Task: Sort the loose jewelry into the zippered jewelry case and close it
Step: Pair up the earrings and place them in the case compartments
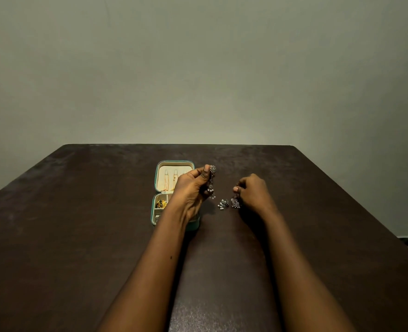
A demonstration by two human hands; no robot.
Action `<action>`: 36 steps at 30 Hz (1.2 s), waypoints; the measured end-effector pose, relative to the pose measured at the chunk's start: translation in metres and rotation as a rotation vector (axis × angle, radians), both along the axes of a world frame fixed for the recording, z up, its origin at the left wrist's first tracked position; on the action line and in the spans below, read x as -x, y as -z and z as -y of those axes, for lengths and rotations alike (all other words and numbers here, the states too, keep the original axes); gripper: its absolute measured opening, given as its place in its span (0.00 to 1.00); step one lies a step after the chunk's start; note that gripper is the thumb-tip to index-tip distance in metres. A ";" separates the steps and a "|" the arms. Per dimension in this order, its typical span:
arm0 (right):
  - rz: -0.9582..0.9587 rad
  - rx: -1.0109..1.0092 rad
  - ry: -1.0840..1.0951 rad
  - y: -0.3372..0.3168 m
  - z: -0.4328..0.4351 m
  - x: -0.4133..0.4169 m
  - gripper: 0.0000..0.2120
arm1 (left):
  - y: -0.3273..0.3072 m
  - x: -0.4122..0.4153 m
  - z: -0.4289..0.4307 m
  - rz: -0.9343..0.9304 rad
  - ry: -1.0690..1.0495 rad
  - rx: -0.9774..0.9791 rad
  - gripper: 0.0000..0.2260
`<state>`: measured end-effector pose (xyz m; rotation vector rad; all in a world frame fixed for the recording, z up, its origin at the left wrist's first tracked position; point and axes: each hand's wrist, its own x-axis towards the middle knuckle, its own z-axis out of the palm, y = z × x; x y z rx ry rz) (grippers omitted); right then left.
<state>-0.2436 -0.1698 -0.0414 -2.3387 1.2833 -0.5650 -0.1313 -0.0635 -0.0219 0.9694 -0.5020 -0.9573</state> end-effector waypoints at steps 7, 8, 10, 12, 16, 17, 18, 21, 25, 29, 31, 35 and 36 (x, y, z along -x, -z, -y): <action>-0.131 -0.010 -0.203 -0.010 -0.015 0.001 0.08 | 0.002 -0.001 0.001 0.028 0.011 -0.021 0.04; -0.157 -0.001 -0.200 -0.010 -0.015 -0.001 0.09 | 0.002 -0.001 0.001 0.034 0.014 -0.022 0.04; -0.184 0.024 -0.186 -0.009 -0.016 -0.003 0.08 | 0.001 -0.002 0.000 0.048 0.025 -0.027 0.03; -0.204 0.032 -0.178 -0.008 -0.015 -0.004 0.06 | 0.000 -0.003 -0.001 0.057 0.031 -0.037 0.03; -0.057 -0.040 -0.227 -0.010 -0.016 -0.002 0.05 | 0.000 -0.003 -0.001 0.044 0.013 -0.031 0.04; 0.016 -0.060 -0.236 -0.012 -0.017 -0.002 0.05 | 0.000 -0.003 -0.001 0.036 0.008 -0.025 0.05; 0.086 -0.079 -0.247 -0.013 -0.018 -0.002 0.05 | 0.000 -0.003 -0.001 0.033 0.003 -0.019 0.05; 0.360 -0.218 -0.308 -0.018 -0.024 -0.001 0.03 | 0.000 -0.005 -0.001 0.044 -0.006 -0.019 0.05; 0.650 -0.358 -0.371 -0.025 -0.034 0.002 0.07 | -0.001 -0.005 -0.002 0.037 -0.015 -0.034 0.04; 0.759 -0.414 -0.317 -0.025 -0.034 -0.002 0.08 | -0.003 -0.003 -0.004 0.016 0.003 -0.014 0.05; 0.828 -0.475 -0.296 -0.025 -0.034 -0.003 0.08 | -0.003 -0.003 -0.005 0.028 0.004 -0.019 0.05; 0.929 -0.618 -0.325 -0.030 -0.036 -0.003 0.09 | -0.002 -0.004 -0.004 0.059 -0.002 -0.029 0.05; 0.933 -0.634 -0.337 -0.030 -0.036 -0.003 0.09 | -0.001 -0.003 -0.004 0.081 -0.002 -0.035 0.05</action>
